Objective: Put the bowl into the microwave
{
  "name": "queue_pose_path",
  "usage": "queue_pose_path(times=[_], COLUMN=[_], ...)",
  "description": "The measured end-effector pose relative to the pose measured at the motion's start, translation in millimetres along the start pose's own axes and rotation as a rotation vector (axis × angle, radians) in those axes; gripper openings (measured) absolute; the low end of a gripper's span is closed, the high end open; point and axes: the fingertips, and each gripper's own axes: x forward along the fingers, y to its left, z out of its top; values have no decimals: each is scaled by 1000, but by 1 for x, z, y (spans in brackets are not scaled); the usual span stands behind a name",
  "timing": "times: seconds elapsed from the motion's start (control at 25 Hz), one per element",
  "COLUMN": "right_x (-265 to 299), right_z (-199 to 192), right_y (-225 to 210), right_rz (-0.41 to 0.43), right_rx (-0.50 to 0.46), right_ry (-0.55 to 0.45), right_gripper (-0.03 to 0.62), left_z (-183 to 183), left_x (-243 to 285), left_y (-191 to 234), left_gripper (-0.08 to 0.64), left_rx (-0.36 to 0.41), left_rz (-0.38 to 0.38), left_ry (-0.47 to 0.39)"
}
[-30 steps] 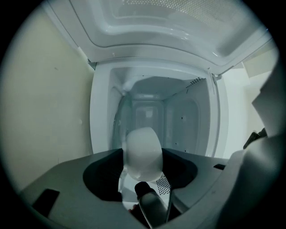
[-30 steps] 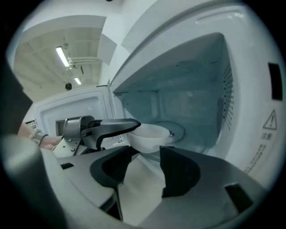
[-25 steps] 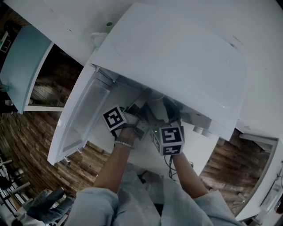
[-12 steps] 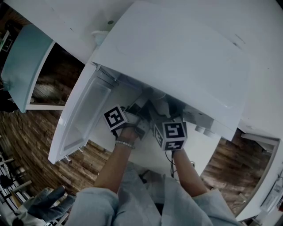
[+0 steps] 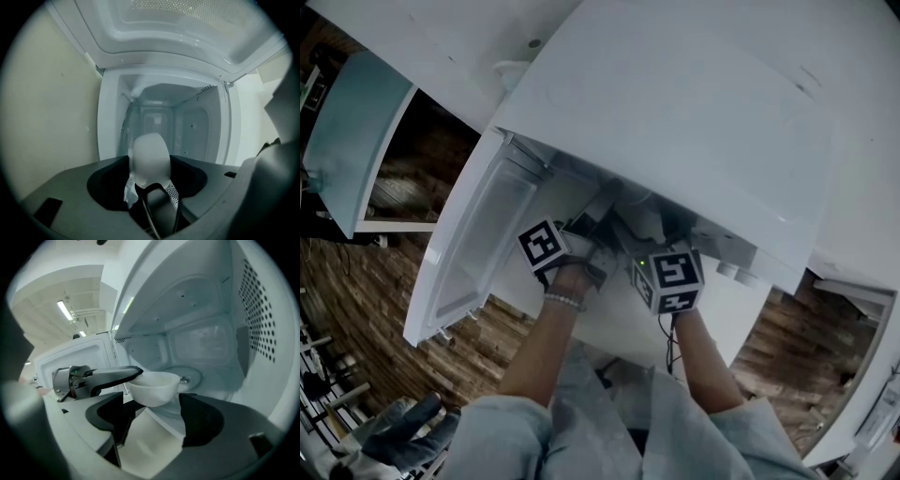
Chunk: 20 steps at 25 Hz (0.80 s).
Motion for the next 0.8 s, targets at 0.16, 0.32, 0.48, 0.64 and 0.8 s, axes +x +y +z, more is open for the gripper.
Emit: queue_pose_path(times=[0.16,0.32,0.48,0.64,0.8], right_x=[-4,2,9,15,14], right_z=[-1,-2,2,6,7], right_y=[-9,-1,0,-2,-3], right_rz=[-34,-8,-9,-27,-46], right_rx=[32,-36,-38,-49,-37], right_ry=[-3,14,7,-2,-14], right_gripper=[383,383,383,380,376], left_z=[-1,0,-2,-1,-1], left_x=[-1,-1,0,-1,0], left_y=[0,0,1,1,-1], left_gripper=[258,258,258,258,262], left_rx=[1,1,11,10,0], left_rz=[5,4,9,15,16], left_ry=[3,4,16,12,15])
